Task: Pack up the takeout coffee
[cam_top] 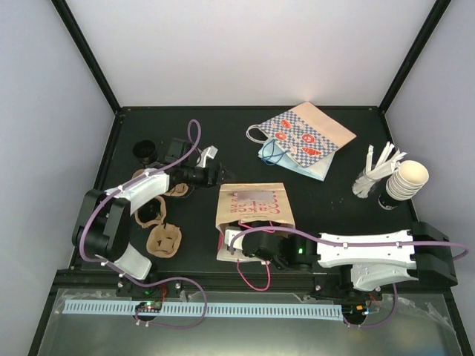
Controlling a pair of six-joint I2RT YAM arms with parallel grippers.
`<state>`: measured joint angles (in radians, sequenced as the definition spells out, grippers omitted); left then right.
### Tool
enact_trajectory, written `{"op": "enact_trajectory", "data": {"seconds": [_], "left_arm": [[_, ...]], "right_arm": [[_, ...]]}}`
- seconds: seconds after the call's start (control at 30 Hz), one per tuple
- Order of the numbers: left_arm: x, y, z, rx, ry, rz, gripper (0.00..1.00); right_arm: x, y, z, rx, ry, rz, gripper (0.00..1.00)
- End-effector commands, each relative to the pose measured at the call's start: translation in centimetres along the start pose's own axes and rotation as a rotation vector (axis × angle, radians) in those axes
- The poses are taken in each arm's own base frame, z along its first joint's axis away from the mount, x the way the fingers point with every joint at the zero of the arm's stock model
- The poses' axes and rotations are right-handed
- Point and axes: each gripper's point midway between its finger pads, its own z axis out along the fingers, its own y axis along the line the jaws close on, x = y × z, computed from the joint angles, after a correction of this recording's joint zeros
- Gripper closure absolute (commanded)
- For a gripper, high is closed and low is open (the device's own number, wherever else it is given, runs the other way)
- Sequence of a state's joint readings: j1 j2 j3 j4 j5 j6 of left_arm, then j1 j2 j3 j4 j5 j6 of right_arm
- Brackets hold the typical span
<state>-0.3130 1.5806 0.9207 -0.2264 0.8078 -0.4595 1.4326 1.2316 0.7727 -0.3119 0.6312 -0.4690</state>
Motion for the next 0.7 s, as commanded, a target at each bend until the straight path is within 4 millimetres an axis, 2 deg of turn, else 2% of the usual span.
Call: {"op": "enact_trajectory", "data": {"seconds": [0.0,0.17,0.33,0.5,0.67], "left_arm": [[-0.8,0.2,-0.7,-0.019,-0.017,0.014,0.03],[-2.9,1.4,-0.6,-0.022,-0.068,-0.004,0.01],[-4.3,2.6,1.7,0.008,-0.013,-0.047,0.01],[-4.8,3.7,3.4,0.041,0.004,-0.080,0.03],[-4.4,3.6,4.9,0.067,0.039,-0.086,0.08]], "right_arm": [[-0.3,-1.0,0.4,0.060,-0.001,-0.018,0.57],[-0.2,-0.8,0.6,0.056,0.010,-0.027,0.58],[-0.2,-0.8,0.6,0.052,0.008,-0.026,0.58],[-0.3,-0.6,0.7,0.045,-0.001,-0.027,0.59],[-0.6,-0.6,0.9,0.052,-0.013,-0.035,0.59]]}}
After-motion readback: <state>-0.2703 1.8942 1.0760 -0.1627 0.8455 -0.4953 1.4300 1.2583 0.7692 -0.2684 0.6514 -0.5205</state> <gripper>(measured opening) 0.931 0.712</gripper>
